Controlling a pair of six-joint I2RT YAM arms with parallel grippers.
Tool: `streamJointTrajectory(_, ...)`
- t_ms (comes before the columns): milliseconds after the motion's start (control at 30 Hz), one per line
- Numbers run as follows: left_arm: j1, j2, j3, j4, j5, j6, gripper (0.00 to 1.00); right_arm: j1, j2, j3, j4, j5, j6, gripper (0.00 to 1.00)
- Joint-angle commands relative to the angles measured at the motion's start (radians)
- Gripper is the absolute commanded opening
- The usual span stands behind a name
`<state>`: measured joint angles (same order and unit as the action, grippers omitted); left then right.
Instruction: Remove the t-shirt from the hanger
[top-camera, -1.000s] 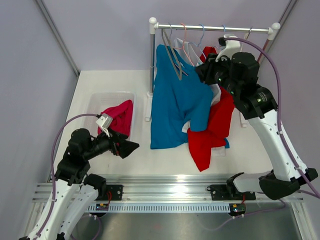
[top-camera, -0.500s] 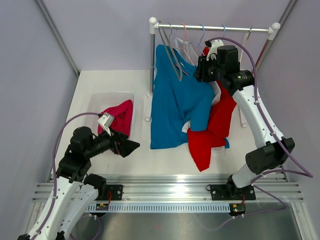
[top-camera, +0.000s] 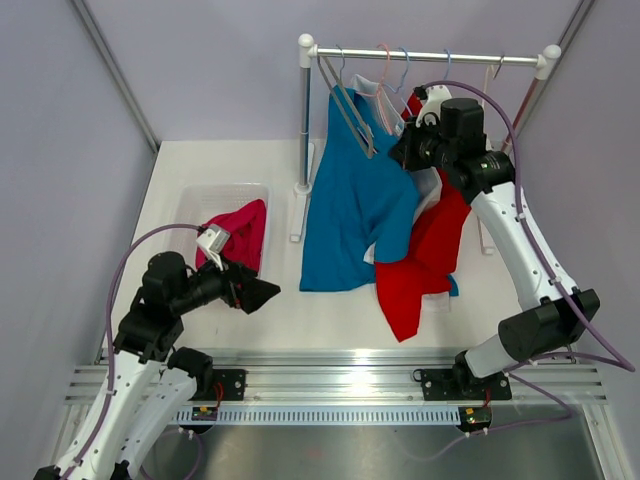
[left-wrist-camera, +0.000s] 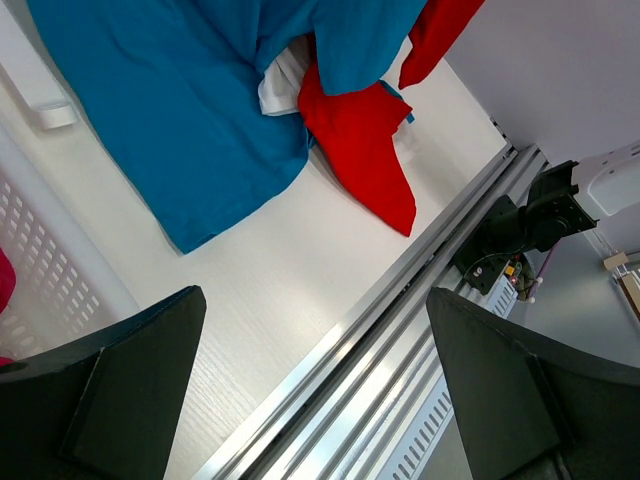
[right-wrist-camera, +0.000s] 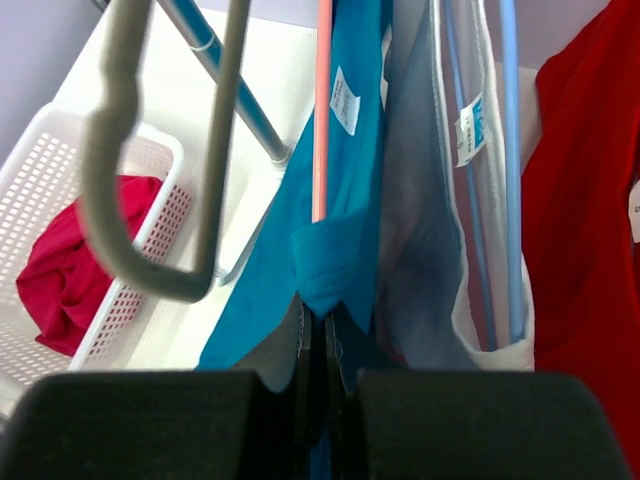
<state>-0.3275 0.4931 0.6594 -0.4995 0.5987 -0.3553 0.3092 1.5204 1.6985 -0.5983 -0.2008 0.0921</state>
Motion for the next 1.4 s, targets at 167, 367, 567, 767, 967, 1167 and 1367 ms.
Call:
streamJointTrajectory(167,-0.004,0.083,0.089,0.035,0.035,-0.031,0.99,0.036,-0.161,-0.042,0.181,-0.004,0.064,0.0)
streamJointTrajectory(367,-0.005,0.098,0.192,0.096,0.059,-0.111,0.99,0.109,-0.215,-0.108,0.199,0.139,0.052,0.0)
streamJointTrajectory(567,-0.027,0.203,0.288,0.231,0.083,-0.272,0.99,0.151,-0.311,-0.295,0.265,0.285,0.084,0.0)
streamJointTrajectory(767,-0.188,0.301,0.393,0.315,-0.051,-0.317,0.98,0.169,-0.465,-0.47,0.304,0.317,0.129,0.0)
streamJointTrajectory(967,-0.507,0.479,0.537,0.328,-0.297,-0.268,0.98,0.247,-0.635,-0.629,0.275,0.348,0.207,0.0)
streamJointTrajectory(1167,-0.617,0.645,0.603,0.427,-0.425,-0.295,0.93,0.477,-0.834,-0.795,0.204,0.469,0.359,0.0)
streamJointTrajectory(1367,-0.663,0.772,0.655,0.454,-0.487,-0.28,0.89,0.633,-0.954,-0.838,0.117,0.574,0.446,0.0)
